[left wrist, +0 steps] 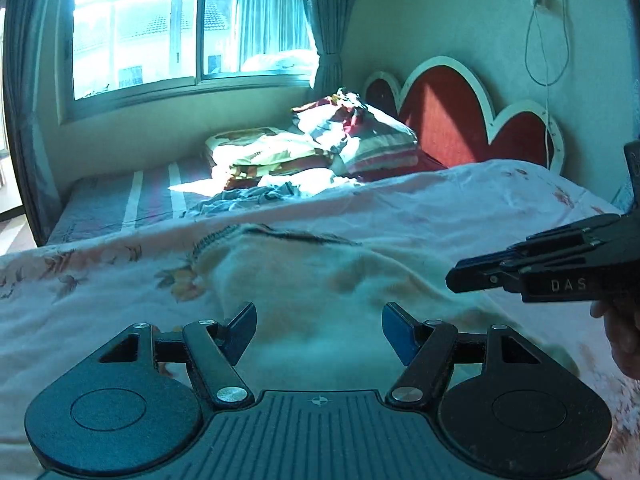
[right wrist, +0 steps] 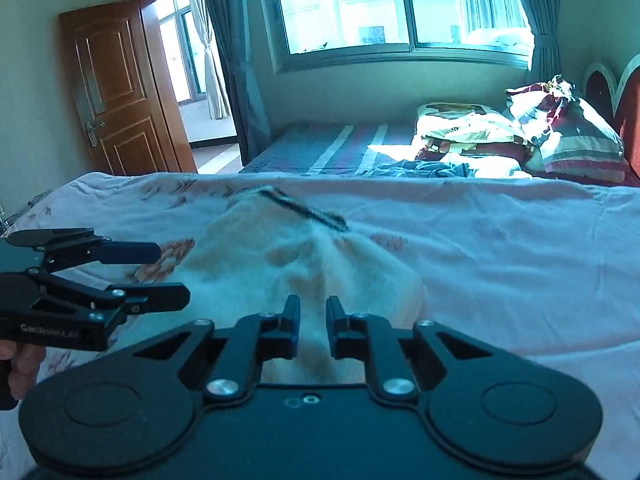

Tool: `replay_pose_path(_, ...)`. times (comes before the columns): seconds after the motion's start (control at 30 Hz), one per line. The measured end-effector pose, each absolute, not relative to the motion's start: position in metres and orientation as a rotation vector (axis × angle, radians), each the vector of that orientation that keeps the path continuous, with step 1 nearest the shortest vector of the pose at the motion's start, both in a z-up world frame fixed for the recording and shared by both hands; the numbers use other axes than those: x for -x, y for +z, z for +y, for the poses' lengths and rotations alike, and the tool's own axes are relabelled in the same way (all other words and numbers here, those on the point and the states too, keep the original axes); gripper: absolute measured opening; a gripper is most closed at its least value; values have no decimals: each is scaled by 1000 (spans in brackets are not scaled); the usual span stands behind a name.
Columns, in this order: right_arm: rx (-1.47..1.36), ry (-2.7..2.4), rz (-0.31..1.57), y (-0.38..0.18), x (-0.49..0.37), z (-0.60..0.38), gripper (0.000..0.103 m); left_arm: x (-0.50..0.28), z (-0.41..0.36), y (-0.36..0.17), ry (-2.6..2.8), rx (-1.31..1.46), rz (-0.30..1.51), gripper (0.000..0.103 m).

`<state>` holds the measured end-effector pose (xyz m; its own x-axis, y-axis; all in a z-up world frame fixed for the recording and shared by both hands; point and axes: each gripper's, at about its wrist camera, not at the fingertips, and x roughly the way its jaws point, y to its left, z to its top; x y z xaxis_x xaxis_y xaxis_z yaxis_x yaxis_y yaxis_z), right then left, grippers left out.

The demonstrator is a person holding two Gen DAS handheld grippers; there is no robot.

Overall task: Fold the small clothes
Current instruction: 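Fold the held side over the first folded side with the right gripper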

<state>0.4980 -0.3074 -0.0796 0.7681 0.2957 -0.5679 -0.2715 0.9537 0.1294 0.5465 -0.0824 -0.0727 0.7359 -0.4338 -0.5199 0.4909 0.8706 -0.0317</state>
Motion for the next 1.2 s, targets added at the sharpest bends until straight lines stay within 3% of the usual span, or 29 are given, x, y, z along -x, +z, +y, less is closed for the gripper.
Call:
replay_pose_path(0.23, 60, 329, 698, -95, -567, -288, 13, -628, -99, -102, -529, -65, 677, 69)
replay_pose_path(0.4, 21, 339, 722, -114, -564, -298, 19, -619, -101, -114, -507, -123, 667, 69)
replay_pose_path(0.43, -25, 335, 711, -108, -558, -305, 33, -611, -95, -109, -499, -114, 652, 70)
replay_pose_path(0.47, -73, 323, 687, -101, -549, -314, 62, -604, -89, -104, -484, -114, 644, 72)
replay_pose_path(0.5, -116, 307, 663, -96, -538, -325, 76, -595, -83, -102, -468, -118, 646, 79)
replay_pose_path(0.53, -158, 294, 656, -94, -528, -336, 78, -587, -80, -102, -458, -128, 644, 90)
replay_pose_path(0.57, -204, 297, 676, -94, -522, -346, 68, -579, -72, -101, -457, -142, 640, 90)
replay_pose_path(0.67, -366, 309, 756, -101, -508, -367, 64, -564, -62, -101, -462, -111, 672, 90)
replay_pose_path(1.2, -720, 323, 878, -133, -472, -407, 74, -539, -37, -99, -528, 38, 755, 90)
